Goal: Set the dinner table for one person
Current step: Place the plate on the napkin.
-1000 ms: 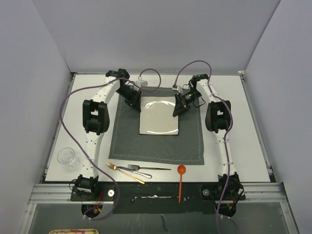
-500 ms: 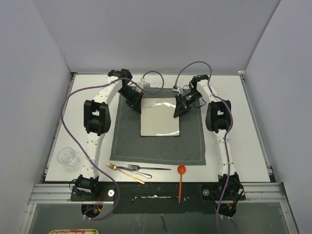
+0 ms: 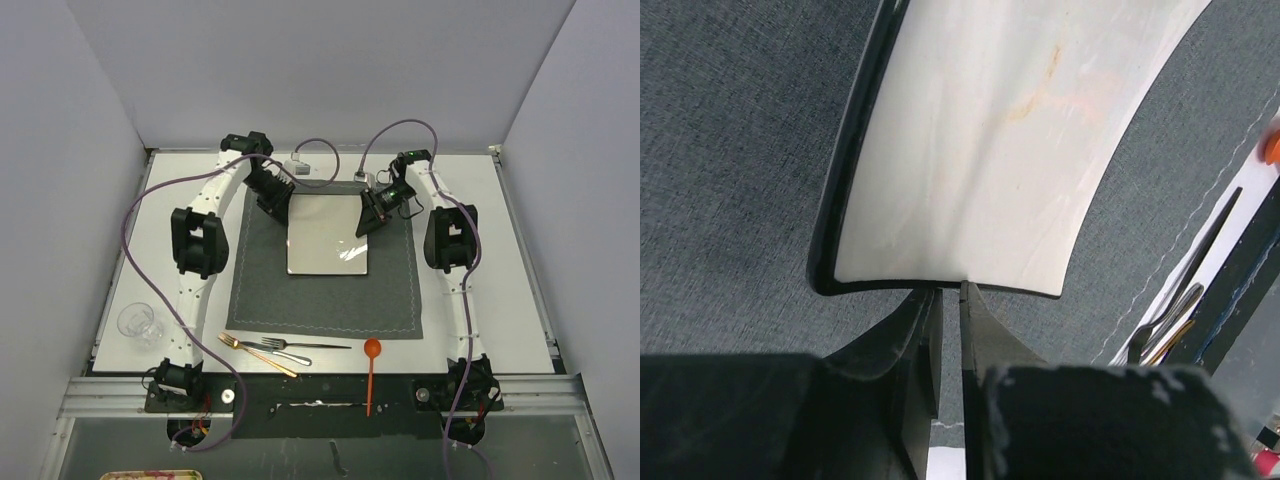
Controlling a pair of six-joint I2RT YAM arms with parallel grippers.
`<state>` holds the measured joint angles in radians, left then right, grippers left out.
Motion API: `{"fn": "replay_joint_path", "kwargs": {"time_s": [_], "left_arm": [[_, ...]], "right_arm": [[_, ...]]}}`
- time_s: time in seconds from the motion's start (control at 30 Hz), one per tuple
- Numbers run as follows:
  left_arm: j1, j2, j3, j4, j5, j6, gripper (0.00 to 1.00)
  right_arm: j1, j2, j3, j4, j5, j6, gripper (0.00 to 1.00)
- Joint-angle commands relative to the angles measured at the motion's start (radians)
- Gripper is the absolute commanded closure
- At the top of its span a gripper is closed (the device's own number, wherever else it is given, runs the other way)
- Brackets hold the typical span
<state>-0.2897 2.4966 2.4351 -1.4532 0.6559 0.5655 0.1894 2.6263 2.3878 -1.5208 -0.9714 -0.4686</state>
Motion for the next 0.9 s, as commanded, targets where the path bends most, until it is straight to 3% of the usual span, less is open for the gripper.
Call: {"fn": "replay_joint_path", "kwargs": {"time_s": [0.0,0.33,0.67,0.87], "left_arm": [[-0.033,-0.058,0.125,-0.06,0.108,0.022,1.0],[-0.077,-0.108,0.076,-0.13,0.095,0.073,1.0],[-0.088,-0.097,0.148,-0.205,0.075,0.092,1.0],[-0.086,-0.101,0.119,-0.2,0.066,0.09,1.0]], "right_arm": [[0.015,-0.111,-0.015,-0.031,-0.036,0.024,1.0],[0.02,-0.178,-0.097,-0.059,-0.026,-0.002,1.0],[0.031,-0.269,-0.225,-0.074,0.01,-0.023,1.0],[0.037,-0.279,-0.258,-0.07,0.039,-0.011,1.0]]}}
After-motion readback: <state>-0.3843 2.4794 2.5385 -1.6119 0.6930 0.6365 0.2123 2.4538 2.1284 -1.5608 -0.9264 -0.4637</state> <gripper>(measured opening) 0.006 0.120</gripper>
